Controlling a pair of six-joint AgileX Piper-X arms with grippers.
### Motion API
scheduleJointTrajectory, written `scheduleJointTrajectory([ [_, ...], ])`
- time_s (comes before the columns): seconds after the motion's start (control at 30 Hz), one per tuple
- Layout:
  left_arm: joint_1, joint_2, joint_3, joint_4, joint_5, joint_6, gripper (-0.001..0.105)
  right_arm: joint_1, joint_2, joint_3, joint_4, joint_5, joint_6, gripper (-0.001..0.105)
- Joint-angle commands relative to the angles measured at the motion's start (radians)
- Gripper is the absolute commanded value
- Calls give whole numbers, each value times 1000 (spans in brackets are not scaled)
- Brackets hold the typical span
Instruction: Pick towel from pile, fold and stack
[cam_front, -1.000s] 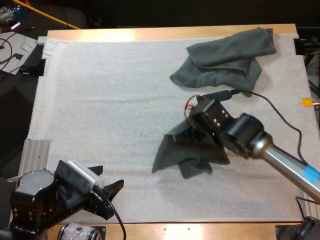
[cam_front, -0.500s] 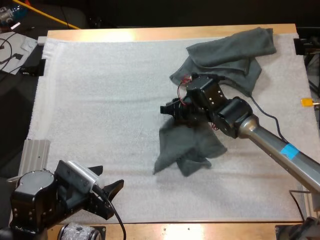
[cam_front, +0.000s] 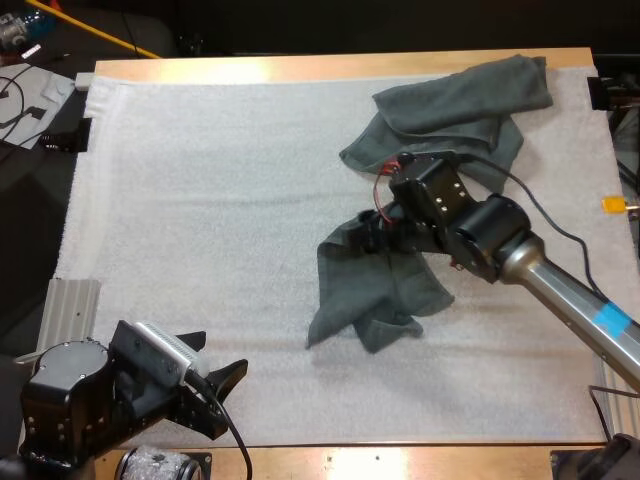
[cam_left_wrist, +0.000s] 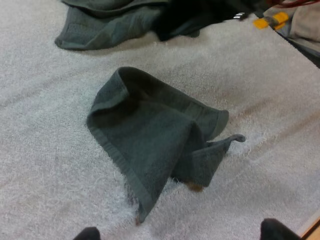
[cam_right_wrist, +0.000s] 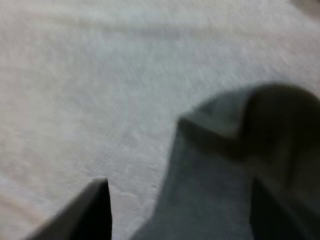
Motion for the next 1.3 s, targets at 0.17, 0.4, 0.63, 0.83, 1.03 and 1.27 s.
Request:
scheduleJointTrajectory([
  [0.17, -6, -2, -4, -10, 9, -2, 62, 4, -98, -1, 386, 106, -101, 56],
  [0.4, -4, 3, -5, 7, 10, -6, 62, 2, -116, 45, 403, 135, -107, 55],
  [0.63, -5, 2, -5, 24, 6, -4, 62, 4, -128, 222, 364, 166, -65, 55],
  [0.83, -6, 1, -5, 48, 5, -3, 62, -4, -136, 389, 216, 151, -13, 54],
  [1.03, -1, 0, -6, 65, 2, -5, 62, -44, -141, 504, 58, 104, 24, 55],
  [1.27, -4, 2, -5, 66, 2, -6, 62, -130, -128, 546, -74, 38, 43, 54],
])
